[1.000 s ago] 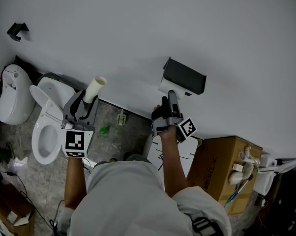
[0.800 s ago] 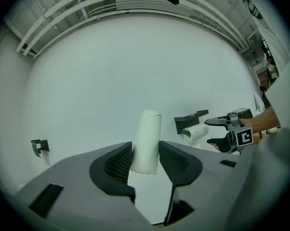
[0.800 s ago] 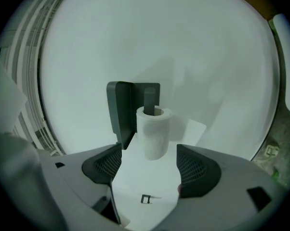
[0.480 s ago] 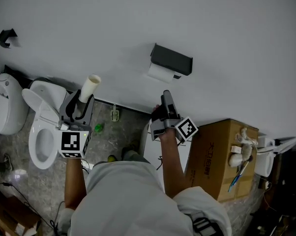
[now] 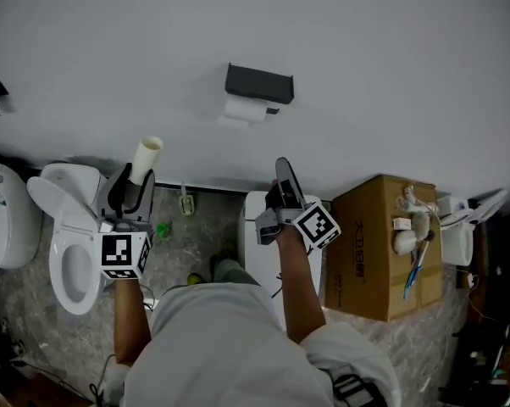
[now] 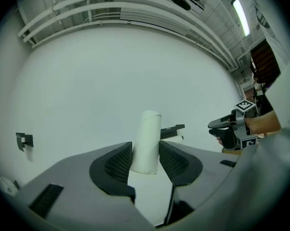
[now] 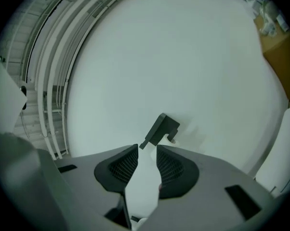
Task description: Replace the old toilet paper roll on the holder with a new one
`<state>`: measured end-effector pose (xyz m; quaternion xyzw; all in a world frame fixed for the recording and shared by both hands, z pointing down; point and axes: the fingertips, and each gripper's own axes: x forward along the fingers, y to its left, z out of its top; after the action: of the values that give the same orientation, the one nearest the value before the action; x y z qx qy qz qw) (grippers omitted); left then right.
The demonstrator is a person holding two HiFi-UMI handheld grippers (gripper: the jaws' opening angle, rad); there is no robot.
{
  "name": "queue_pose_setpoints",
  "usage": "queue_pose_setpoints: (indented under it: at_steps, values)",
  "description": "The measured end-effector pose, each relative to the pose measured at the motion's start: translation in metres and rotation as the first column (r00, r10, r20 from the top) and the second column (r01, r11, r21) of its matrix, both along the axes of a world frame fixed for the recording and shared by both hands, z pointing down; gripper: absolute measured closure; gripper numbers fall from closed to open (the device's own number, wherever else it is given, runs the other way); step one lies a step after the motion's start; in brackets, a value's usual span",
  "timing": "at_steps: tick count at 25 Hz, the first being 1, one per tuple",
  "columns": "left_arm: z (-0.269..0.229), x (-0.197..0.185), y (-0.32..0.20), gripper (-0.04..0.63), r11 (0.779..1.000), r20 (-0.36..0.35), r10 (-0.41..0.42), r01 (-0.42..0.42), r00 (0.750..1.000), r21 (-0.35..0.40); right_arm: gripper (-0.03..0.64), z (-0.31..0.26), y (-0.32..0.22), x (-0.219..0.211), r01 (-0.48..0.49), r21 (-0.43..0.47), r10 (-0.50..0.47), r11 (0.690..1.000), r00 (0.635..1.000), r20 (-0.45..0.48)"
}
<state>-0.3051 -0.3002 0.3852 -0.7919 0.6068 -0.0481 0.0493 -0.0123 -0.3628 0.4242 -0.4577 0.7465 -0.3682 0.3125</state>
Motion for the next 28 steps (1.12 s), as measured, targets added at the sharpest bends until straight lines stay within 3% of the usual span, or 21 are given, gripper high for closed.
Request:
queue_pose_setpoints:
  at_steps: [8,14,20,23,28]
  values:
    - [-0.004,0.030,0.001,0.402,0.996,-0.017,0.083,-0.082,0.996,0.021,0.601,-0.018,0.035,0.046,-0.146,0.058,0.154,0.988,0.967,-0.204]
    - [-0.004,0.050,0.000,0.402,0.991,-0.026,0.132,-0.132,0.991,0.028,0.611,-0.017,0.055,0.067,-0.188,0.082,0.205,0.979,0.913,-0.353]
    - [-0.004,0.062,0.002,0.402,0.986,-0.041,0.163,-0.162,0.986,0.031,0.611,-0.018,0.072,0.070,-0.145,0.106,0.179,0.984,0.846,-0.503]
    - [-0.002,0.064,0.001,0.402,0.986,-0.044,0.167,-0.166,0.985,0.028,0.611,-0.017,0.077,0.076,-0.155,0.112,0.191,0.982,0.815,-0.546]
    - [-0.003,0.058,0.002,0.402,0.987,-0.071,0.162,-0.161,0.984,0.027,0.611,-0.020,0.079,0.078,-0.176,0.104,0.204,0.979,0.811,-0.549]
